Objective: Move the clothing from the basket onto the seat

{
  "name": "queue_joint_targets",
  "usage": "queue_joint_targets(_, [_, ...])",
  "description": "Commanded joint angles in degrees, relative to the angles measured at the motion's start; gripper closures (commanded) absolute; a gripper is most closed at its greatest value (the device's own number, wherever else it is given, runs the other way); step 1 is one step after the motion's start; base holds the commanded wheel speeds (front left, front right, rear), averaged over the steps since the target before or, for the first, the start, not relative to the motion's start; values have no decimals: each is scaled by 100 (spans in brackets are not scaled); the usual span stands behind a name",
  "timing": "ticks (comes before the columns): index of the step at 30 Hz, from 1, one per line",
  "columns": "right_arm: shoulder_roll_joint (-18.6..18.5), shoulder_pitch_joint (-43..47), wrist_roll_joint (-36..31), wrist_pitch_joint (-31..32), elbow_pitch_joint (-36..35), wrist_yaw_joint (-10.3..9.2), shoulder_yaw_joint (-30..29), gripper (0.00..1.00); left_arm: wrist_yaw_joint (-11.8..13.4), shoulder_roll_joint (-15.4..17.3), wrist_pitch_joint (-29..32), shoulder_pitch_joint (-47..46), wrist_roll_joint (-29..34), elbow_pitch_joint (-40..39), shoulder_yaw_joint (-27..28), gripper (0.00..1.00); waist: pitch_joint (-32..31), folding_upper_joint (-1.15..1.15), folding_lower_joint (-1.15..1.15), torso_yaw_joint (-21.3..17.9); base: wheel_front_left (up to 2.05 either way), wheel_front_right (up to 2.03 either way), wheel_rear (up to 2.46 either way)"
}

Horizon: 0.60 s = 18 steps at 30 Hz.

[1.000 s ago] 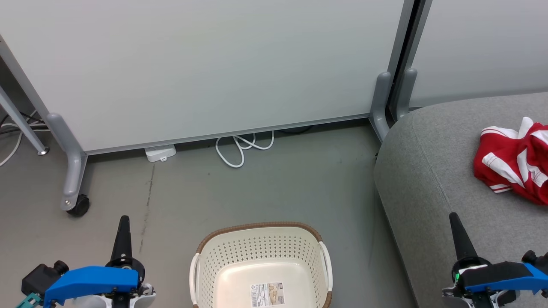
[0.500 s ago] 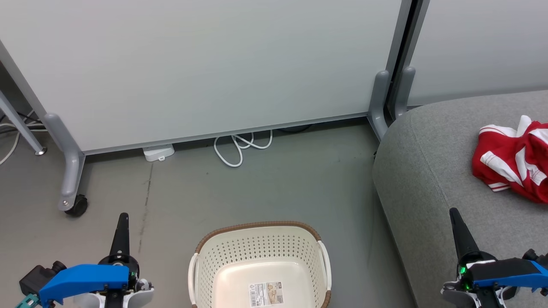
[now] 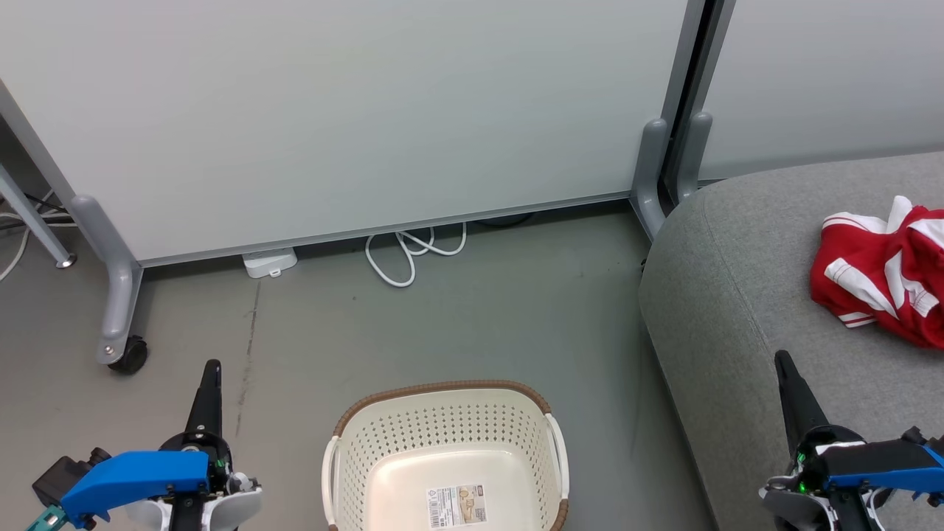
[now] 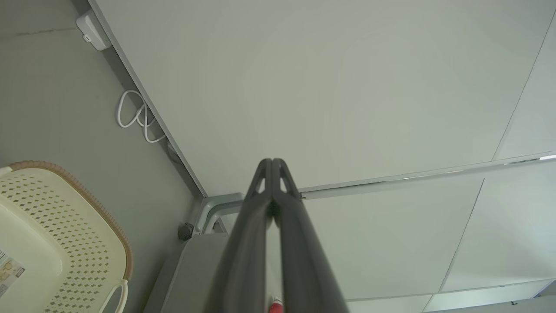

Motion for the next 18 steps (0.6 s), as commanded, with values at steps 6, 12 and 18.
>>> queue_joint_targets(6, [-36,-110,341,90,-52,2,-25,100,-15,10,87,-121,-331,-47,66,100,8,0,0,-14,0,0,0])
queue_joint_targets(12, [-37,-111,609,162,-60,2,-35,100,-16,10,157,-143,-581,-55,82,100,16,0,0,-28,0,0,0])
queue_joint_targets(18, [-37,-132,857,228,-67,2,-43,100,-17,10,224,-148,-824,-60,98,100,24,0,0,-42,0,0,0])
